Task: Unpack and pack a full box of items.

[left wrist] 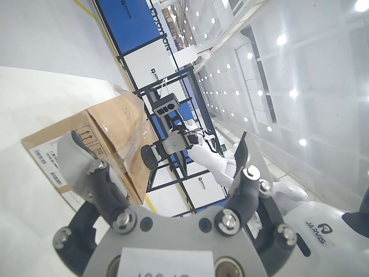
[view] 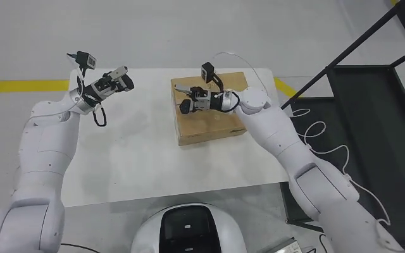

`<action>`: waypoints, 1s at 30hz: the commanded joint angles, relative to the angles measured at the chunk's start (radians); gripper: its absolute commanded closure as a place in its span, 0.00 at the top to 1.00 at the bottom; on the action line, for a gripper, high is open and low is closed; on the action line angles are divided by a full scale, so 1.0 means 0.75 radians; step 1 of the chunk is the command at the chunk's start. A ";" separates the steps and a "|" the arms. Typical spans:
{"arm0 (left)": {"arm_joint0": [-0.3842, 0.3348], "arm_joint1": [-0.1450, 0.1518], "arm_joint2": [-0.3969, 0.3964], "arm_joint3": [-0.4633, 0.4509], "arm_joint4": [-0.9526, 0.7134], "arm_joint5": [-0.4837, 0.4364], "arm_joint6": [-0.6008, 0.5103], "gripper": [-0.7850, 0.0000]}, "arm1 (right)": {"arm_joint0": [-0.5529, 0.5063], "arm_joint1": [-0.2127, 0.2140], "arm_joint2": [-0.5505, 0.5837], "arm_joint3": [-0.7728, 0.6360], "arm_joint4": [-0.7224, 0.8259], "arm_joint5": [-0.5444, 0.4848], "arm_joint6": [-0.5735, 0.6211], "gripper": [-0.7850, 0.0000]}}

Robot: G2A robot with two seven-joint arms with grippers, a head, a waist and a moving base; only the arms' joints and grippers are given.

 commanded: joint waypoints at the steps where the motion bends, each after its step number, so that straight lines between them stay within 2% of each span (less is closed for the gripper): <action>1: 0.000 0.000 0.000 0.000 0.000 0.000 0.000 1.00 | 0.021 -0.022 -0.023 0.037 -0.003 -0.033 -0.020 1.00; 9: 0.000 0.000 0.000 0.000 0.000 0.000 0.000 1.00 | 0.093 -0.101 -0.109 0.193 -0.080 -0.082 -0.114 1.00; 13: 0.000 0.000 0.000 0.000 0.000 0.000 0.000 1.00 | 0.127 -0.119 -0.122 0.254 -0.114 -0.073 -0.099 1.00; 20: 0.000 0.000 0.000 0.000 0.000 0.000 0.000 1.00 | 0.166 -0.106 -0.084 0.331 -0.173 -0.053 -0.117 1.00; 30: 0.000 0.000 0.000 0.000 0.000 0.000 0.000 1.00 | 0.178 -0.058 -0.032 0.353 -0.308 -0.004 -0.133 1.00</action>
